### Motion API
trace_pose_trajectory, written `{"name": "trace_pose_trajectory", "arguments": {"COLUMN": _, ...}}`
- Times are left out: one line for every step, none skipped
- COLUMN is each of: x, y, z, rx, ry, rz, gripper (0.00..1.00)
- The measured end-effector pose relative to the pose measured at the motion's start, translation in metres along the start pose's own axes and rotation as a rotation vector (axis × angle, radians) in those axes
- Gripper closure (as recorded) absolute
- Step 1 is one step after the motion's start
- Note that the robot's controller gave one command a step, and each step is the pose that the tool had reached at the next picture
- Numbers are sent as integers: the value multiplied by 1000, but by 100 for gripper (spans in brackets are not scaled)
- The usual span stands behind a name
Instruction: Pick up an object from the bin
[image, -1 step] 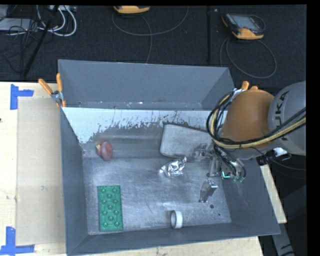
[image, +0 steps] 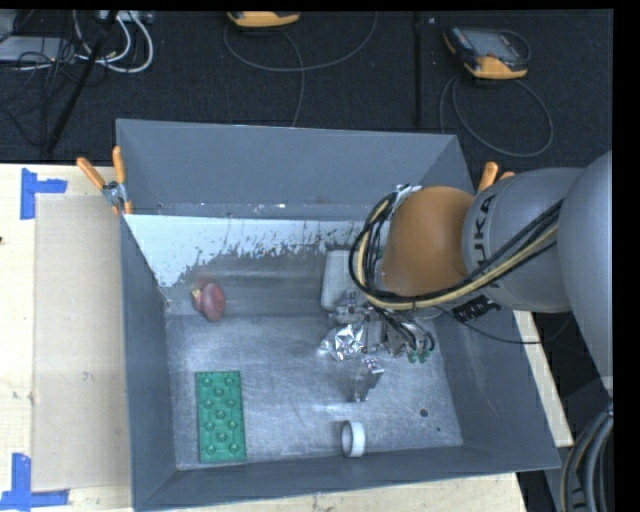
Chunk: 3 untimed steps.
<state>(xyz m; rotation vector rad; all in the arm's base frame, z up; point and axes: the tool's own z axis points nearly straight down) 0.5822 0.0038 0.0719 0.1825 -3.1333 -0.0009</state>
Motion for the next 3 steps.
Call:
{"name": "trace_pose_trajectory", "arguments": {"x": -6, "y": -1, "z": -5, "rx": 2, "ry": -25, "rz": 2, "gripper": 100}}
{"name": "trace_pose_trajectory", "arguments": {"x": 7, "y": -9, "z": -172, "rx": 2, "ry": -12, "rz": 11, "gripper": 100}}
{"name": "trace_pose_trajectory", "arguments": {"x": -2, "y": -14, "z": -171, "rx": 1, "ry": -5, "rz": -127, "gripper": 100}}
